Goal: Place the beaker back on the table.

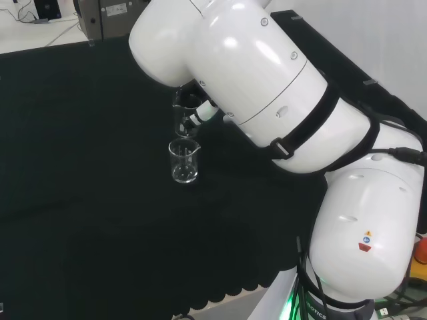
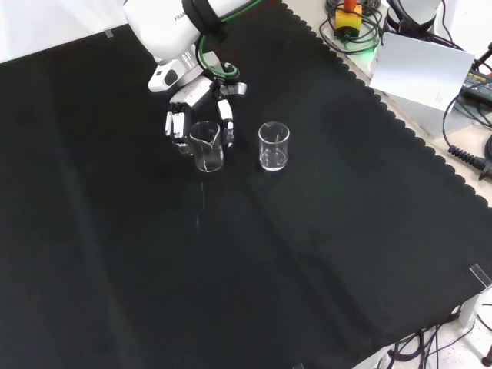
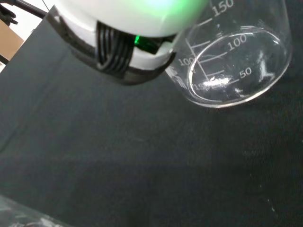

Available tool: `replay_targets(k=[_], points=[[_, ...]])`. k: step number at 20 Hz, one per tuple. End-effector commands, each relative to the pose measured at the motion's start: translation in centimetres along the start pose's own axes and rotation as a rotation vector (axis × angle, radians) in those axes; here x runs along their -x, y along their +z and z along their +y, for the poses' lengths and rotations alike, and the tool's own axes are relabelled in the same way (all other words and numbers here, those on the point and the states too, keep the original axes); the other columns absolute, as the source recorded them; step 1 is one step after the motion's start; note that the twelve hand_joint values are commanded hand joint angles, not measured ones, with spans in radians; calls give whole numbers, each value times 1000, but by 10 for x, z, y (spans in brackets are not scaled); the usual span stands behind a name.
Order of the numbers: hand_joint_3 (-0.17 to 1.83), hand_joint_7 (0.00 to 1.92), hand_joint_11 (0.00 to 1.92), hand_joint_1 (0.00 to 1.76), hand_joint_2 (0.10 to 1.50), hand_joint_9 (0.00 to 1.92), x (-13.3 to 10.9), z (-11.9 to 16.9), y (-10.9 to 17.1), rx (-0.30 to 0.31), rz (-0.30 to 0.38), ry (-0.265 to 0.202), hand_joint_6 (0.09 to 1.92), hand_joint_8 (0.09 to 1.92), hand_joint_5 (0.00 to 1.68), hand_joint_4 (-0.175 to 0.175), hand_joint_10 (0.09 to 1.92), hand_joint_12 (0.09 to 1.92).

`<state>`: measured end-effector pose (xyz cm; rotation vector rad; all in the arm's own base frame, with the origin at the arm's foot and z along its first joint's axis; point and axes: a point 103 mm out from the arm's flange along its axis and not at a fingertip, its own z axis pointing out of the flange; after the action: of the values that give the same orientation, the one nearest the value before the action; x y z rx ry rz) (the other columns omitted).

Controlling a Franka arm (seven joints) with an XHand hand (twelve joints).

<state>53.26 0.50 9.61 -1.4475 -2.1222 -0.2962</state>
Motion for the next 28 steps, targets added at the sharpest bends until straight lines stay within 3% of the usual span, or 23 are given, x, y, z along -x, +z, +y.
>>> replay_targets(k=[1,7,11,19,28], points=[[516,647,541,1047,555,958,-3,-7,-5,-48,-30,17,683,655,631,10,87,1234],[516,523,414,996,549,850,-8,-10,-11,-131,-86,41,602,640,458,-6,87,1284],[491,410,331,959,557,761,-13,-12,-13,-143,-120,59,487,642,422,-11,87,1311],[449,139,35,904,579,488,-39,-29,-47,-92,-145,54,186,592,299,-14,87,1391],[429,125,12,857,593,478,-79,-75,-92,-74,-166,67,87,581,315,-13,87,1403]])
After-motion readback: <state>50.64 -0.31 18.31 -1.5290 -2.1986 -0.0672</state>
